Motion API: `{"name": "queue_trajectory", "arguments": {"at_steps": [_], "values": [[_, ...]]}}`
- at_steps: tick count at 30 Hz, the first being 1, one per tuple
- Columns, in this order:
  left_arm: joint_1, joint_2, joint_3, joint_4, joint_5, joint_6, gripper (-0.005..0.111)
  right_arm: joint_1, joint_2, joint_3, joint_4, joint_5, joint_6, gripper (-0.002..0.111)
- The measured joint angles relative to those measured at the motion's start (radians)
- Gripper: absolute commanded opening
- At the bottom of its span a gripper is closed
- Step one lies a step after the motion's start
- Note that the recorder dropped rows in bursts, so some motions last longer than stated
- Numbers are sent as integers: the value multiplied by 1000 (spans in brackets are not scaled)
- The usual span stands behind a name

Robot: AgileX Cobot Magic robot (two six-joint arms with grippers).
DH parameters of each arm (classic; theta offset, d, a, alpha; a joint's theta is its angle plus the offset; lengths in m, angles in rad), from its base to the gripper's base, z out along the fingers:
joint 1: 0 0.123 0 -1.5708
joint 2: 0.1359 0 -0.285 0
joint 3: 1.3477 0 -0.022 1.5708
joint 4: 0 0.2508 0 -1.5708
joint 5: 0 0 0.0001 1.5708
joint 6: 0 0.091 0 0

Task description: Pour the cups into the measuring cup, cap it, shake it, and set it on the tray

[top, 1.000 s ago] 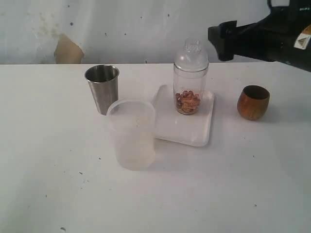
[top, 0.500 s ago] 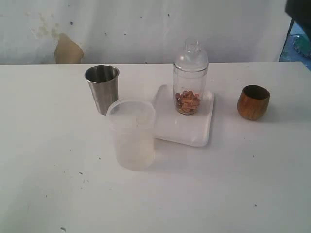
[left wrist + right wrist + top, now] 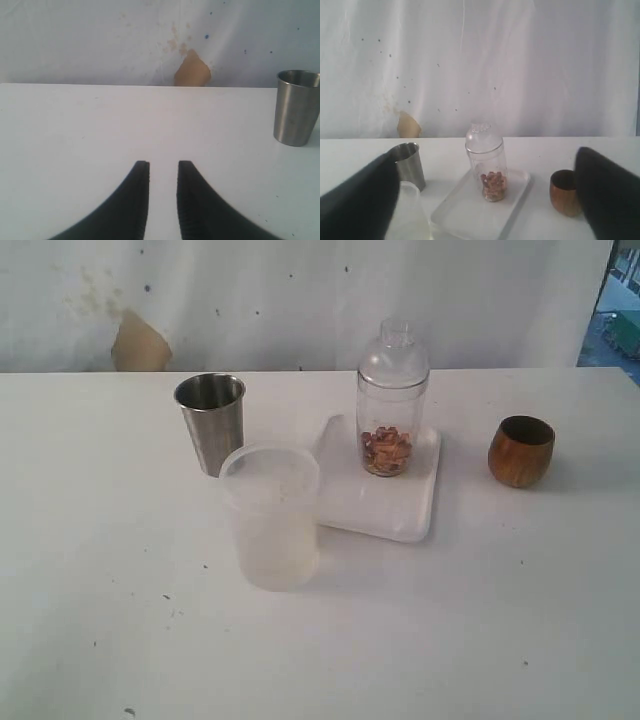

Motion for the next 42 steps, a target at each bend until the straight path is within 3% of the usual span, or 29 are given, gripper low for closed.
{"name": "queue_trajectory", "arguments": {"at_steps": [2, 3, 4, 23, 30, 35, 42], "values": [[0, 0, 0, 0, 0, 0, 21, 0, 0, 0, 0, 23, 0, 17], [0, 0, 0, 0, 0, 0, 21, 0, 0, 0, 0, 40, 1, 5], [0, 0, 0, 0, 0, 0, 21, 0, 0, 0, 3, 48, 1, 1], [0, 0, 0, 0, 0, 0, 21, 0, -2, 0, 10, 91, 2, 1], [0, 0, 0, 0, 0, 0, 21, -8, -111, 79, 3, -119, -75, 1], [0, 0, 0, 0, 0, 0, 21, -76, -263, 202, 0, -221, -152, 1], [0, 0, 0, 0, 0, 0, 21, -221, -290, 345, 0, -238, -165, 1]]}}
